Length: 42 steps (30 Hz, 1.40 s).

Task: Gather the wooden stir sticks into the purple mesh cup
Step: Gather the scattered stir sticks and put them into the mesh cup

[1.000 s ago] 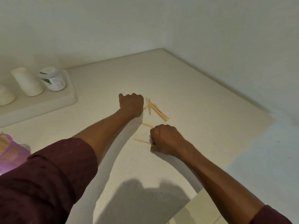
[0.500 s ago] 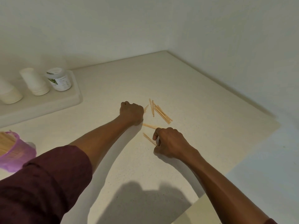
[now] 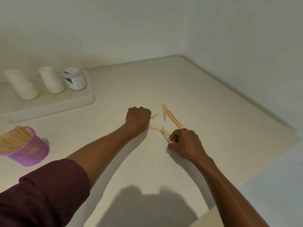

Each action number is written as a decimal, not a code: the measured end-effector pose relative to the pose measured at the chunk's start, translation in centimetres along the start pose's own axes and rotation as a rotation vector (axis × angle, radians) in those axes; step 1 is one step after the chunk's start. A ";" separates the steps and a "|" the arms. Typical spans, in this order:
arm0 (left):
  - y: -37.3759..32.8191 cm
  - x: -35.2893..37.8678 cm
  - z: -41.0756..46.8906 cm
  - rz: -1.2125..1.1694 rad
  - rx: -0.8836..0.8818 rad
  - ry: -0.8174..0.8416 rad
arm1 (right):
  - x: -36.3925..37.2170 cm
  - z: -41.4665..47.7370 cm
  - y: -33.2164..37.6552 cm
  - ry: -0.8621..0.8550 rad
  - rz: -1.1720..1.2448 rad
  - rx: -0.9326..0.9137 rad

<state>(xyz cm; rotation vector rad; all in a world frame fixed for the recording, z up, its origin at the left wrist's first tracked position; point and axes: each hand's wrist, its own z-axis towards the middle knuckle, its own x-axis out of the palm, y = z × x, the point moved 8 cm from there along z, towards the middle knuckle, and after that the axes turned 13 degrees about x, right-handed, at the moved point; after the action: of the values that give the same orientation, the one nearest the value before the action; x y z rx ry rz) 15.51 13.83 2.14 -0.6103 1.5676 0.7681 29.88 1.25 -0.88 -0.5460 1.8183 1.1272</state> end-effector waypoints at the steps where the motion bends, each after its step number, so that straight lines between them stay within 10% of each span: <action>1: 0.4 -0.3 -0.2 -0.044 -0.042 -0.012 | 0.1 0.0 0.2 0.003 0.012 0.000; 13: 8.2 -1.4 -8.4 -0.886 -0.394 -0.543 | 0.7 -0.7 5.1 0.077 0.393 0.019; 24: 19.6 -4.8 -31.5 -0.802 -0.894 -1.296 | 4.7 -5.8 23.1 0.301 0.612 -0.234; 42: 22.6 1.9 -34.8 -0.725 -1.126 -1.315 | 13.9 -9.6 39.2 0.264 0.515 -0.405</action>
<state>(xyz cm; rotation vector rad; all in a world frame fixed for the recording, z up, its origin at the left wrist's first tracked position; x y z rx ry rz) -24.08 1.75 5.20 -1.0427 -0.4053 1.0741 -10.30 13.16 7.37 -0.4838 2.0295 1.8724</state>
